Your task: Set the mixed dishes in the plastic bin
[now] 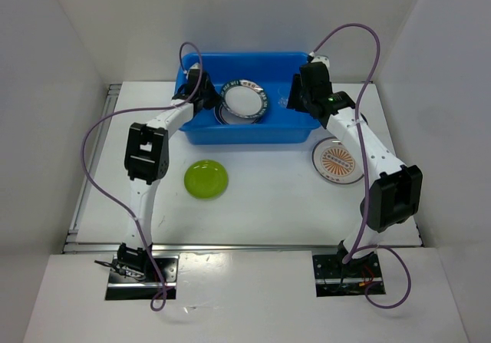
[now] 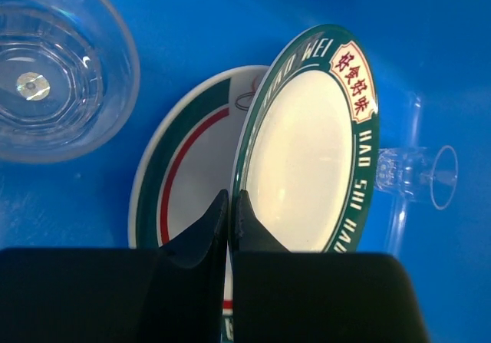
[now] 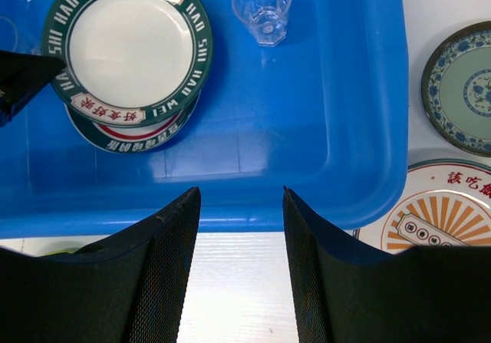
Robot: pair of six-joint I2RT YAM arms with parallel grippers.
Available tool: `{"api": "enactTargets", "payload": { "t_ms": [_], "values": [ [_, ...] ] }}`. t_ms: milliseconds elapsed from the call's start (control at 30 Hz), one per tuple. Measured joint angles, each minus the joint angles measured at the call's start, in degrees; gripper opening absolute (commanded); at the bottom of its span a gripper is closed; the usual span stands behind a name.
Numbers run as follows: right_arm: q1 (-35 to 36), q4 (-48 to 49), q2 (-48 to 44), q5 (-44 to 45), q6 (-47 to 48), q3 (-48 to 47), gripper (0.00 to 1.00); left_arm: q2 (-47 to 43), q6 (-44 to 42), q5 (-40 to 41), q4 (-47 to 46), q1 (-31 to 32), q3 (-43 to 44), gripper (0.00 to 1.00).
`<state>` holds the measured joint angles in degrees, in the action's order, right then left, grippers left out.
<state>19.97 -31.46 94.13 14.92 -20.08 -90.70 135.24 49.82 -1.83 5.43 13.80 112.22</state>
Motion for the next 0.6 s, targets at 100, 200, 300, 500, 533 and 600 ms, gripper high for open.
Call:
{"api": "enactTargets", "payload": {
  "t_ms": [100, 200, 300, 500, 533, 600],
  "values": [
    [0.0, 0.0, 0.0, 0.3, 0.0, 0.0, 0.53, 2.1, 0.7, -0.4, 0.1, 0.0, 1.9, 0.02],
    [0.0, -0.1, 0.1, 0.6, 0.0, 0.0, 0.53, 3.0, 1.4, -0.4, 0.4, 0.0, 2.8, 0.16],
    [0.0, -0.1, 0.2, 0.8, 0.0, 0.0, 0.53, 3.4, 1.4, 0.0, 0.8, 0.0, 3.0, 0.28],
    [0.0, -0.1, 0.9, 0.8, 0.0, 0.0, 0.53, 3.5, 1.4, 0.3, 1.9, 0.0, 3.2, 0.47],
    [0.0, -0.1, 1.1, 0.8, 0.0, 0.0, 0.53, 3.5, 1.4, 0.4, 2.0, 0.0, 3.3, 0.54],
    [0.0, -0.2, 1.5, 0.8, 0.0, 0.0, 0.53, 3.5, 1.4, 0.5, 2.3, 0.0, 3.7, 0.56]
  ]
}}
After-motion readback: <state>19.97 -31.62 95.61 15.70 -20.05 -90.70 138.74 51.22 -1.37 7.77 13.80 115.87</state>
